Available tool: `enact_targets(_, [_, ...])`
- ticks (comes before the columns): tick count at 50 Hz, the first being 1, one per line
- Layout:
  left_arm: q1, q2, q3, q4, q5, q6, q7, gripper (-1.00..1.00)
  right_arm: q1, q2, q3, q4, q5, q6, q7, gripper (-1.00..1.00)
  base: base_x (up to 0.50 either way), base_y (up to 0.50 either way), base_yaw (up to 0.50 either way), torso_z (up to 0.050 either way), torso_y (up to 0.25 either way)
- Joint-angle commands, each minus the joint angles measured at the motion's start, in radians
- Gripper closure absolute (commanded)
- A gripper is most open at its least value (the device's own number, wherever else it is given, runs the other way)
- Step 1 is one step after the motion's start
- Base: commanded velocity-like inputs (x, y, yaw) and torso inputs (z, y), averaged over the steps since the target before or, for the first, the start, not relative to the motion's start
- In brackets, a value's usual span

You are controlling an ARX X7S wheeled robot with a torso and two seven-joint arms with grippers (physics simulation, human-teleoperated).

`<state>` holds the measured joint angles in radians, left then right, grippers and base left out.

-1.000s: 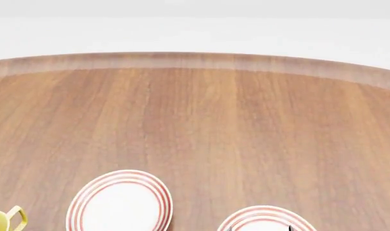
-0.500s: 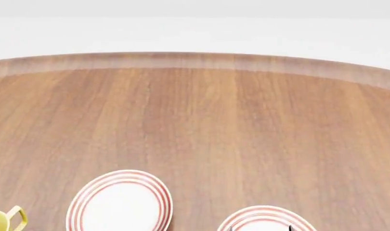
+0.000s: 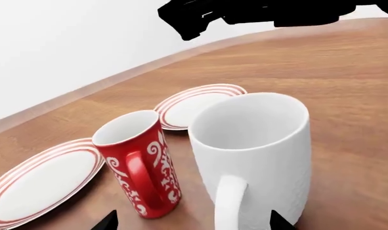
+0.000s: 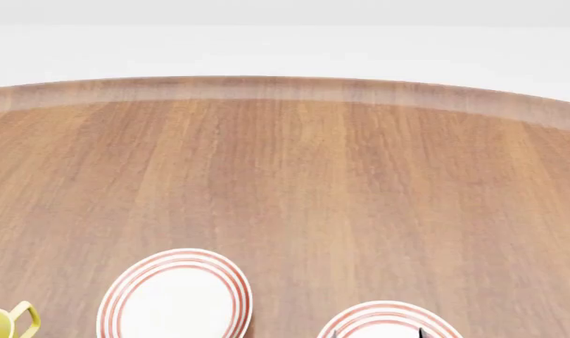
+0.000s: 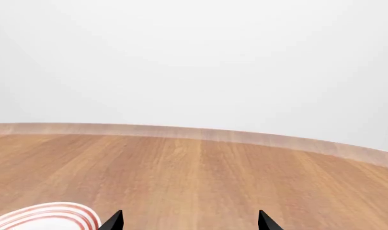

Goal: Put the white mug on the left plate.

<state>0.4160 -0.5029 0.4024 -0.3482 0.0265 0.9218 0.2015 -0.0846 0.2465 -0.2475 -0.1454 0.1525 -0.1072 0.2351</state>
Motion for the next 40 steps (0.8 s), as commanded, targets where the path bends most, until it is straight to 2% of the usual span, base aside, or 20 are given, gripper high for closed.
enact_targets(1, [-0.053, 0.02, 0.043, -0.075, 0.01, 0.049, 0.034, -1.0, 0.006, 0.003, -0.008, 0.005, 0.0, 0.002, 0.004, -1.0, 0.0, 0.0, 0.0, 0.0, 0.0])
enact_targets(21, [-0.11, 0.047, 0.078, -0.206, 0.026, 0.082, 0.049, -1.0, 0.01, 0.009, -0.015, 0.008, 0.004, 0.002, 0.013, -1.0, 0.0, 0.0, 0.0, 0.0, 0.0])
enact_targets(40, [-0.1, 0.02, 0.073, -0.117, 0.076, -0.017, 0.039, -1.0, 0.014, 0.013, -0.024, 0.006, 0.006, 0.007, 0.022, -1.0, 0.0, 0.0, 0.0, 0.0, 0.0])
